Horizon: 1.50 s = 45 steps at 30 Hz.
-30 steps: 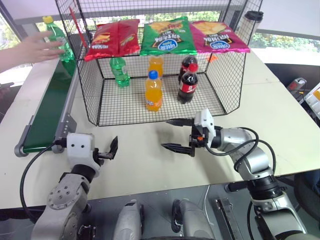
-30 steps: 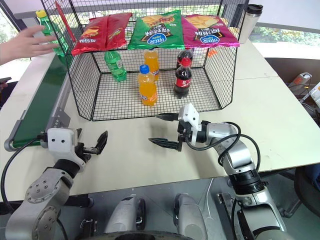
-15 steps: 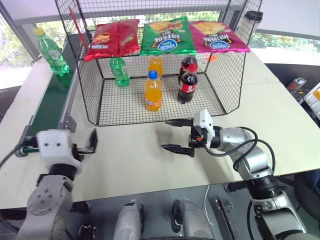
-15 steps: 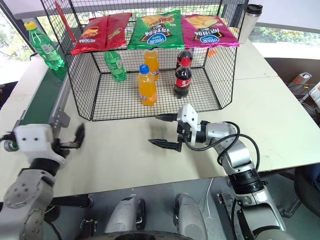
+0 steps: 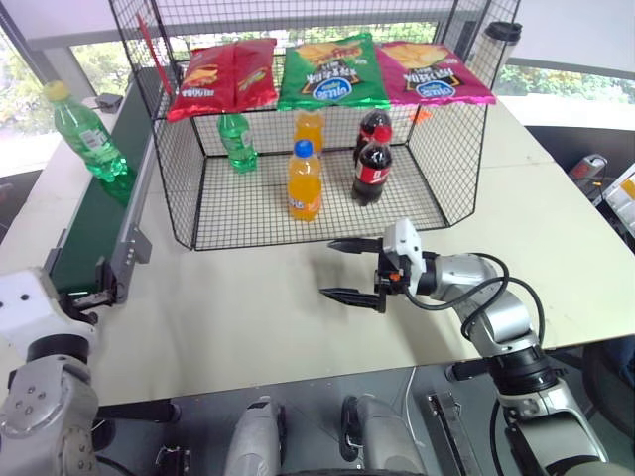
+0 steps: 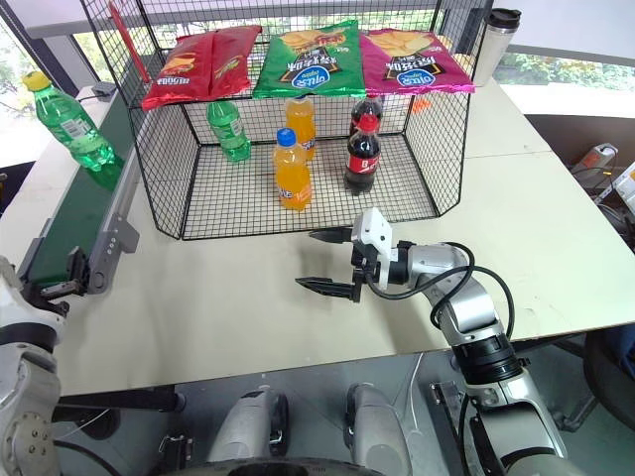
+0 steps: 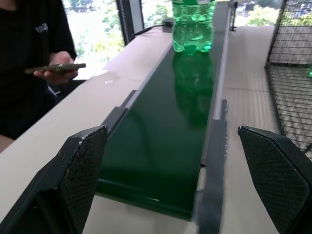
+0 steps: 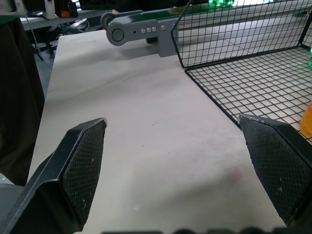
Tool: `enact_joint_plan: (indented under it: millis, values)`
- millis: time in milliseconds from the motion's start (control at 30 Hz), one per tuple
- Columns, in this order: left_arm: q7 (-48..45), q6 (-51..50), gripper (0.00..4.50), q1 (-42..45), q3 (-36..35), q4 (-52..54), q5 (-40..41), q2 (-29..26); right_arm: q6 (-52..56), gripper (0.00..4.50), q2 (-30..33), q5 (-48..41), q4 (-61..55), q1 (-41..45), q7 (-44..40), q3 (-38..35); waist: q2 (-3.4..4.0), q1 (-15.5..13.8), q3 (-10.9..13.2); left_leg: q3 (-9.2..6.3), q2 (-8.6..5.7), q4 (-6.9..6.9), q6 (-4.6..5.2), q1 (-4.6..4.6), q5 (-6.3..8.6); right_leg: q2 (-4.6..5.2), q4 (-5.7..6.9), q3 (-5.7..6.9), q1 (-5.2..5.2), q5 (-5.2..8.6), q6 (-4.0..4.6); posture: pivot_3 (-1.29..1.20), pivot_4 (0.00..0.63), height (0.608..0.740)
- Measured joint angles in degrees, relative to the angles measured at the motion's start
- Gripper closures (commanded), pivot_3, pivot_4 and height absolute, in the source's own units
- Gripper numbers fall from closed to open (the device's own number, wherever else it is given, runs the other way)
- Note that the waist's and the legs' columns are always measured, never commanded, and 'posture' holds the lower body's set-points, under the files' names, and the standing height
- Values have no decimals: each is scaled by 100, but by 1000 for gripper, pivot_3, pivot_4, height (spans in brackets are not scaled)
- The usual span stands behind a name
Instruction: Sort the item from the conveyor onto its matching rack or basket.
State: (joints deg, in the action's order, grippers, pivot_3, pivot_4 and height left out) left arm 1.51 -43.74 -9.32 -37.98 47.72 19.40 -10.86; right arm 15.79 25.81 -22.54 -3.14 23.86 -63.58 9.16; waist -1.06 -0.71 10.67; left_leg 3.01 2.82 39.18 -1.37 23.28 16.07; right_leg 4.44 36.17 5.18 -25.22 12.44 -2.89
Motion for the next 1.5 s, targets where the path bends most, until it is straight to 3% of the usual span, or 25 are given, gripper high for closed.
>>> enact_joint_plan:
  millis: [1100, 1167, 1267, 1500]
  values:
    - [-40, 73, 47, 706, -194, -1095, 304, -950, 23, 0, -10, -20, -16, 2, 25, 35, 0, 2, 0, 3, 0, 0, 0, -1, 0, 1, 0, 0, 0, -6, -8, 0, 150, 740]
    - [-32, 113, 553, 712, -192, -1193, 260, -950, 23, 0, -10, -19, -16, 2, 25, 41, 0, 1, 0, 3, 0, 0, 0, 0, 0, 1, 0, 0, 0, -6, -9, 0, 150, 740]
    - [-63, 263, 1736, 677, -188, -1284, 248, -932, 22, 0, -10, -18, -16, 3, 27, 43, 0, 1, 0, 3, 0, 0, 0, 0, 0, 1, 0, 0, 0, -6, -9, 0, 150, 740]
    - [-106, 499, 1787, 527, -157, -1270, 254, -863, 22, 0, -4, -18, -16, 2, 28, 45, 0, -5, 0, 2, 0, 0, 0, -1, 0, 2, 0, 0, 0, 0, 1, 0, 150, 740]
